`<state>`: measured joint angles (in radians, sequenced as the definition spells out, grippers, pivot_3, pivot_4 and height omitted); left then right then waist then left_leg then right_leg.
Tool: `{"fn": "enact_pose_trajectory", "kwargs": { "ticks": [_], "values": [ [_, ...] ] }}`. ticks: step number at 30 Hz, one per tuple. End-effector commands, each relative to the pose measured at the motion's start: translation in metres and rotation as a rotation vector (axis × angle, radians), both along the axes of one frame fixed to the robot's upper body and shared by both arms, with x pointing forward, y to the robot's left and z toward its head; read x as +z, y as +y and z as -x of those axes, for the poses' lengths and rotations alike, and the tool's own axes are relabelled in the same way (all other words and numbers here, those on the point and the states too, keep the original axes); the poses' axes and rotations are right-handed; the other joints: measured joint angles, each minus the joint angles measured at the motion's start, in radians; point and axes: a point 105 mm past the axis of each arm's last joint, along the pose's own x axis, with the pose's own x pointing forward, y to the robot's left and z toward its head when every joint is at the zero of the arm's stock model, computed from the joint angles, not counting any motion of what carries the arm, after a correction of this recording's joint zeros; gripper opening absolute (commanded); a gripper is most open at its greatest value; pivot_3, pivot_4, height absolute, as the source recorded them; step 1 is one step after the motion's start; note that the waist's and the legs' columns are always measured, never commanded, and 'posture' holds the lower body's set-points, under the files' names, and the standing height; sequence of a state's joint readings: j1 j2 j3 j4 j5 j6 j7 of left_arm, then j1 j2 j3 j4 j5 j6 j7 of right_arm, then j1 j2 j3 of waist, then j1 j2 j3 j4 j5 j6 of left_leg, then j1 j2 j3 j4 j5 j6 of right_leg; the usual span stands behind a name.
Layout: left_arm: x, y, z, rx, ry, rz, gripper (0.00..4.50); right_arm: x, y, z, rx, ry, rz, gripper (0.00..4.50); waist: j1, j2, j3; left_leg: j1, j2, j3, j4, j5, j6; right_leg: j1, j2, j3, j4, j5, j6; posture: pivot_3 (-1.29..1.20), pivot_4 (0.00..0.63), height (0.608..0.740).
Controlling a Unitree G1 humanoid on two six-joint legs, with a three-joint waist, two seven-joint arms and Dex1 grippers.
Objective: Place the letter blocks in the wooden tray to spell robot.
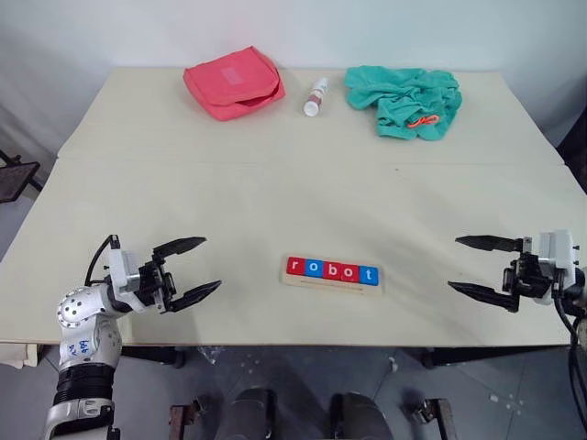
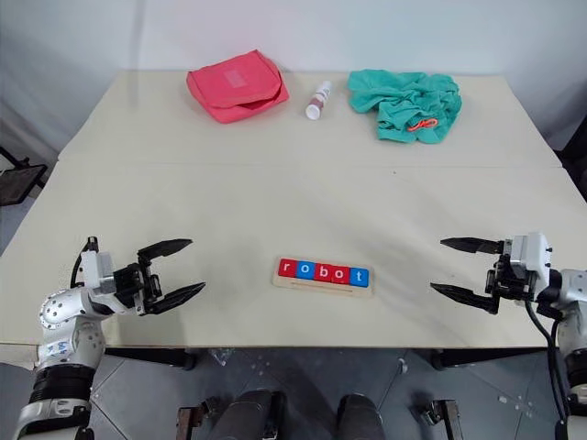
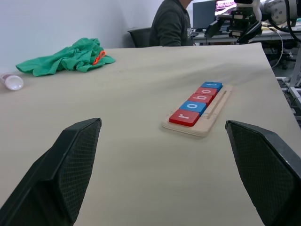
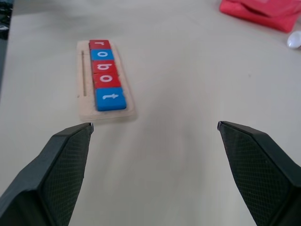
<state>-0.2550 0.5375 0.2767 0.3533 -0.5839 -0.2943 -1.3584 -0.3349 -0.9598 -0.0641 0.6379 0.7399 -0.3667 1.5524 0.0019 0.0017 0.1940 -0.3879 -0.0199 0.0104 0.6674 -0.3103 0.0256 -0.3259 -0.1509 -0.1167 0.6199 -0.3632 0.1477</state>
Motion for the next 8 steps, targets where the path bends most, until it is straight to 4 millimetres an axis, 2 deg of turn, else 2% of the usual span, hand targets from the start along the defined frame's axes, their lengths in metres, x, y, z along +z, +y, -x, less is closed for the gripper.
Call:
{"fn": "enact_pose_trajectory", "kwargs": {
  "ticks": [1,8],
  "values": [
    [0.013,0.01,0.005,0.02,-0.039,-0.009,4.5,0.012,-0.006,0.005,0.041,-0.007,0.006,4.43,-0.002,0.0,0.0,0.0,0.0,0.0,0.0,0.0,0.0,0.0,0.0,0.0,0.0,0.0,0.0,0.0,0.15,0.74],
    [0.024,0.011,0.004,0.001,-0.106,0.026,4.5,0.022,-0.001,0.001,0.065,-0.004,-0.046,4.43,-0.002,0.0,0.0,0.001,0.0,0.0,0.0,0.0,0.0,0.001,0.0,0.0,-0.001,0.0,0.0,0.0,0.15,0.74]
  ]
}}
